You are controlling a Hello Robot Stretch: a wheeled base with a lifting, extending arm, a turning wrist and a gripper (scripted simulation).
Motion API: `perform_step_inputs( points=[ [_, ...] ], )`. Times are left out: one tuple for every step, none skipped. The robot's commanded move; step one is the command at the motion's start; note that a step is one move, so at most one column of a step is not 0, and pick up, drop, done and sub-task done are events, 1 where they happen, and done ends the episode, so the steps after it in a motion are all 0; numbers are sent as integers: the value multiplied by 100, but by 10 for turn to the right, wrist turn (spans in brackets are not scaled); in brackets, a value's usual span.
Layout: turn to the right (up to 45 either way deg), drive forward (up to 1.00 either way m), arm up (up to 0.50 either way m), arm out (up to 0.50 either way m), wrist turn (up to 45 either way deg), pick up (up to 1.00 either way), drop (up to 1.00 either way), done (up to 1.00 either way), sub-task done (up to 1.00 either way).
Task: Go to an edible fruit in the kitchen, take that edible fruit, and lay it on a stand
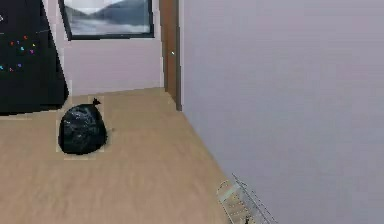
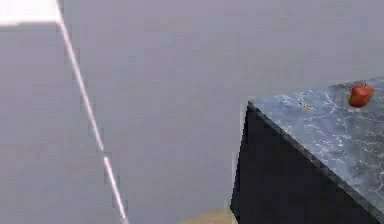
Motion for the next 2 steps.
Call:
perform_step_inputs(
  points=[
    [-450,0,0,0,0,0,0,0,0],
    [-450,0,0,0,0,0,0,0,0]
  ],
)
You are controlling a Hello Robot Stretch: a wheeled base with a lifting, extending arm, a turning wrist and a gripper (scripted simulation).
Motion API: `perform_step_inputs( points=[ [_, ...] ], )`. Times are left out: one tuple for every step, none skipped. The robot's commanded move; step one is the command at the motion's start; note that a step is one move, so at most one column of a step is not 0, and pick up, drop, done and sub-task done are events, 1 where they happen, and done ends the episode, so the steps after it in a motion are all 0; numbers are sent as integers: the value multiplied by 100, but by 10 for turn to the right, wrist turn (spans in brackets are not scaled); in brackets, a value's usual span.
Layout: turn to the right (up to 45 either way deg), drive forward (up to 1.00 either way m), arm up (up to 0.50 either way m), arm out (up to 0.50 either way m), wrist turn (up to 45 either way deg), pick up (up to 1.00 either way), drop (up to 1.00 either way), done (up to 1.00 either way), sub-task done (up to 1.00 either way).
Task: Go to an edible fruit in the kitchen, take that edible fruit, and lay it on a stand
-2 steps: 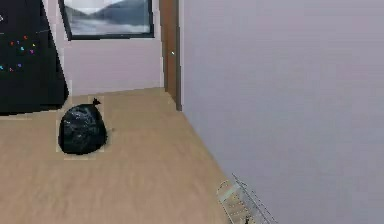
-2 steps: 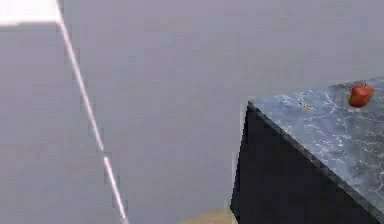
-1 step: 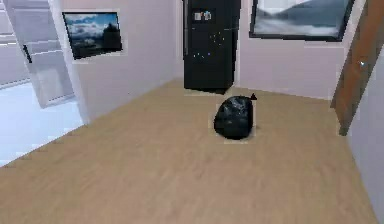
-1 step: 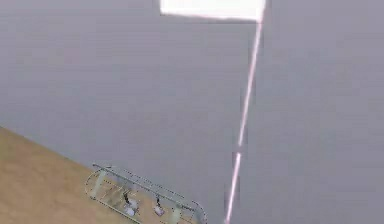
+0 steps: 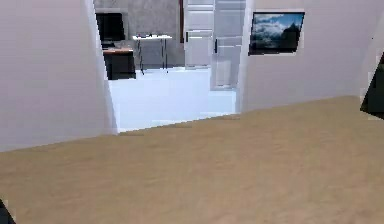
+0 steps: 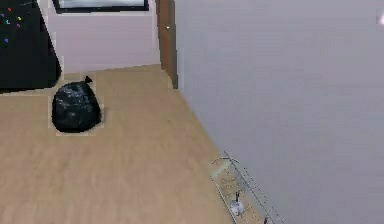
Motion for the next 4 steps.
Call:
perform_step_inputs(
  points=[
    [-390,0,0,0,0,0,0,0,0],
    [0,100,0,0,0,0,0,0,0],
    [-210,0,0,0,0,0,0,0,0],
    [0,10,0,0,0,0,0,0,0]
  ],
)
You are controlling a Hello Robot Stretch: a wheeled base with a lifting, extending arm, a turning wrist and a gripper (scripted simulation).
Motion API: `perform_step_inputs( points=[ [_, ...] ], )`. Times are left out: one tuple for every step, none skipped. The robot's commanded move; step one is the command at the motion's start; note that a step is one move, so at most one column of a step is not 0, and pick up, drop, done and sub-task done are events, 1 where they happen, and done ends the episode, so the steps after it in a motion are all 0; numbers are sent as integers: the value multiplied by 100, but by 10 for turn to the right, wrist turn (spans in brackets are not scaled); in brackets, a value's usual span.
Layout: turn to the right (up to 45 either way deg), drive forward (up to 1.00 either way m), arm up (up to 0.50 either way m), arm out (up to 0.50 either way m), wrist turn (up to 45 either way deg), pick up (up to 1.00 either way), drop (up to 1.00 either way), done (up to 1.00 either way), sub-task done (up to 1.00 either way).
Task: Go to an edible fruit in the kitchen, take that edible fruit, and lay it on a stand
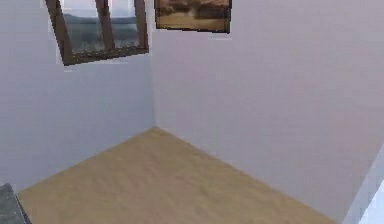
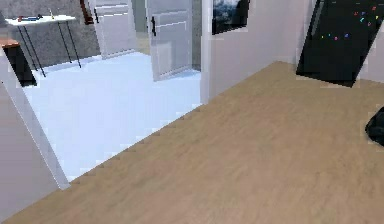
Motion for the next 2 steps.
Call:
perform_step_inputs(
  points=[
    [60,0,0,0,0,0,0,0,0],
    [0,25,0,0,0,0,0,0,0]
  ],
)
